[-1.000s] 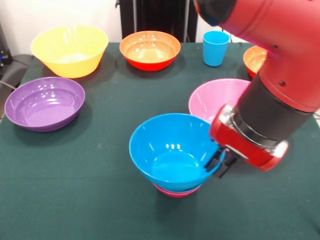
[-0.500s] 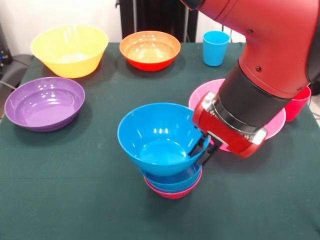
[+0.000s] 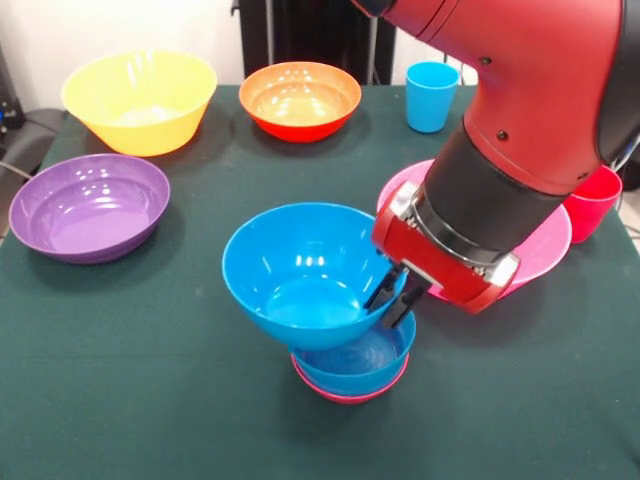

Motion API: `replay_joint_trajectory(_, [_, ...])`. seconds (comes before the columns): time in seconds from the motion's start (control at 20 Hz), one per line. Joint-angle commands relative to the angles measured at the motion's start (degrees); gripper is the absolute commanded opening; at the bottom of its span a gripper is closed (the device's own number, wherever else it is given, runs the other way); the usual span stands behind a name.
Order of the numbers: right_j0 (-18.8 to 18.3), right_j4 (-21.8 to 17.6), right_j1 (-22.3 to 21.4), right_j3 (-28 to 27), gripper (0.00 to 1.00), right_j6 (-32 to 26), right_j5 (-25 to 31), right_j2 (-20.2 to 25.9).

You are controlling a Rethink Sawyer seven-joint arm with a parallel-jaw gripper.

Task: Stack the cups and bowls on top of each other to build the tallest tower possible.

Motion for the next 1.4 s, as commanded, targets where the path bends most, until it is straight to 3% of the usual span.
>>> replay_joint_trajectory(0.05, [-3.5, -1.2, 4.0, -8.4, 0.00, 0.6, 3.2, 4.3])
replay_joint_trajectory(0.85, [-6.7, 3.5, 8.1, -18.1, 0.00, 6.4, 8.5, -1.2])
replay_joint_trajectory(1.4, [-3.5, 2.2, 5.5, -11.9, 0.00, 7.3, 9.5, 1.2])
